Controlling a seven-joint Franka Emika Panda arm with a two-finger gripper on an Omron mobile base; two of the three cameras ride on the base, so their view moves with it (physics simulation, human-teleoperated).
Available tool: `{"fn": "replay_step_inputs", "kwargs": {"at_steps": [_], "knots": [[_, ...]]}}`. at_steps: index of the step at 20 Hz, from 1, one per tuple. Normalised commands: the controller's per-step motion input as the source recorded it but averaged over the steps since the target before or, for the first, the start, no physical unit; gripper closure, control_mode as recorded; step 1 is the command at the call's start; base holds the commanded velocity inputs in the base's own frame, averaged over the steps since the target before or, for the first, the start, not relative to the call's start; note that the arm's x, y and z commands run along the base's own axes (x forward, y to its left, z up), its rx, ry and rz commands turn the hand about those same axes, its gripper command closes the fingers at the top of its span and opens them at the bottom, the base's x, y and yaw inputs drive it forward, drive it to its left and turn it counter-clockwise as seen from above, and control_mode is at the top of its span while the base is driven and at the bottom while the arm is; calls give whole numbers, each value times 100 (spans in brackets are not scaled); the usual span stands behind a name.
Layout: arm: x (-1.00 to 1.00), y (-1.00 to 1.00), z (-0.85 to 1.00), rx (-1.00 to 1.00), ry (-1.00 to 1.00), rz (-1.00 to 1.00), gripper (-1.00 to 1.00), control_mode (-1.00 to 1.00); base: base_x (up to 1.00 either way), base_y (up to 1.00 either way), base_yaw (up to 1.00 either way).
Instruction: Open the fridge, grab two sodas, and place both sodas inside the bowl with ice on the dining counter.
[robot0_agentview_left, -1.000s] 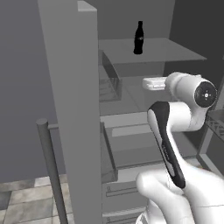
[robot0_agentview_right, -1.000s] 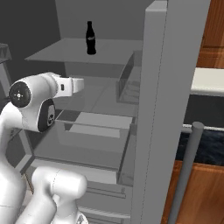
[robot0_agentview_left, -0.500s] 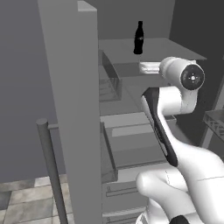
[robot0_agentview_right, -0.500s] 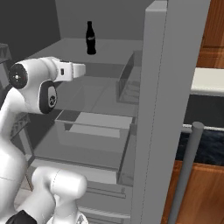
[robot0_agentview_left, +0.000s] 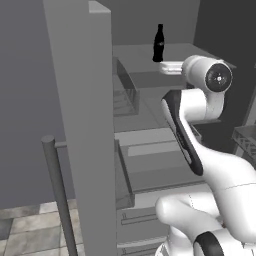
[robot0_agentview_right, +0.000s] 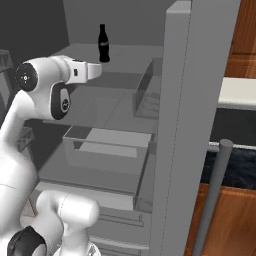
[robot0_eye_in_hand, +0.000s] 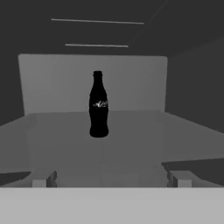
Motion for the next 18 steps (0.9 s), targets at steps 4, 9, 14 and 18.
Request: {"fn": "replay_step_inputs", "kwargs": {"at_steps": [4, 9, 14, 18], "knots": [[22, -4, 3, 2, -4, 0, -100, -100, 0, 0, 0], [29, 0, 1, 1, -1, 1, -100, -100, 0, 0, 0], [39, 0, 0, 0, 0, 4, -100, -100, 0, 0, 0], [36, 0, 1, 0, 0, 4, -100, -100, 0, 0, 0]]}}
